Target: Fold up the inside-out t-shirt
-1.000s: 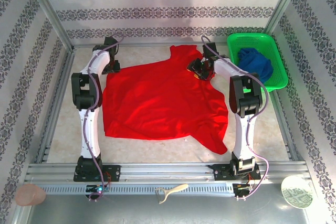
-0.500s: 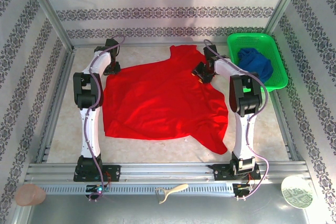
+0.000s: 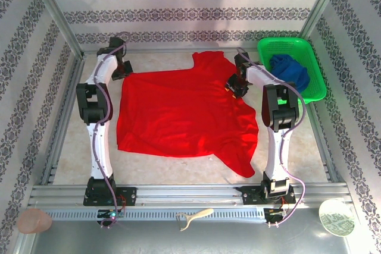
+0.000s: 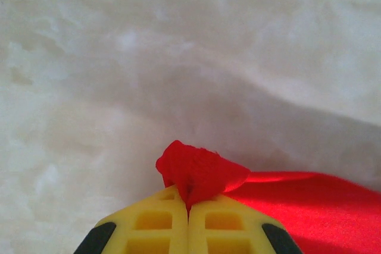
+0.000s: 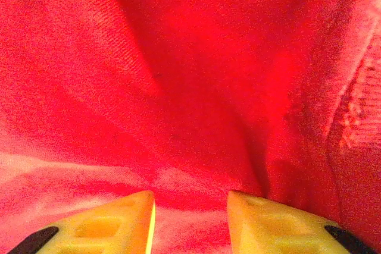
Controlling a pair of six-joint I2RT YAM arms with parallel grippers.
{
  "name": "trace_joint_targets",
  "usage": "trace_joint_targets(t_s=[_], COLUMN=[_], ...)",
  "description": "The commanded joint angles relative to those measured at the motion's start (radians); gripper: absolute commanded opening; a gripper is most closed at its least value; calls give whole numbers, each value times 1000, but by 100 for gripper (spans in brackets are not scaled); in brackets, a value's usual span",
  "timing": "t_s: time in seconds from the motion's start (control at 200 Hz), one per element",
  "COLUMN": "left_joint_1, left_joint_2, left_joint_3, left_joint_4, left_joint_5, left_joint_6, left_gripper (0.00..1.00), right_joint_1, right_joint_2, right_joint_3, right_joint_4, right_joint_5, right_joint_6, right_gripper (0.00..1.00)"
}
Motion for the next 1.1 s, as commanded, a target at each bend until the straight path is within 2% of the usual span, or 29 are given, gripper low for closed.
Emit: trace_joint_targets(t_s=[0.0,0.055,0.11,0.19,0.3,0.41,0.495,0.635,0.794,0.964,1.009,1.094], left_joint_1=[94,118,133,147,166,163,120,51,7,1,3,13], left_joint_2=[-31,-21,-16,-22,-39,-53,-47,34,134,167,171,183], left_joint_3=[-4,-13,-19,-24,-29,-17,21,146,286,302,302,314], left_joint_4=[91,123,138,148,136,127,84,-38,-138,-147,-143,-140], left_joint_5=[235,303,319,299,231,225,217,157,30,-32,-44,-53], left_joint_6=[-162,-207,-234,-249,-256,-221,-136,-43,15,28,32,20], left_gripper=[6,10,17,40,49,50,51,52,52,51,49,37], right_joint_1=[-9,-5,-2,-1,0,-1,-2,-3,-4,-4,-3,-3], right_joint_2=[43,51,60,66,66,63,61,61,57,52,52,54], right_joint_3=[41,58,72,87,87,83,79,81,71,64,64,65], right_joint_4=[-118,-138,-156,-170,-179,-176,-171,-170,-173,-173,-175,-176], right_joint_5=[51,58,64,67,70,71,71,72,74,74,75,74], right_joint_6=[16,16,16,16,19,20,23,27,37,41,41,46], right_gripper=[38,38,37,38,38,38,38,38,38,39,38,39])
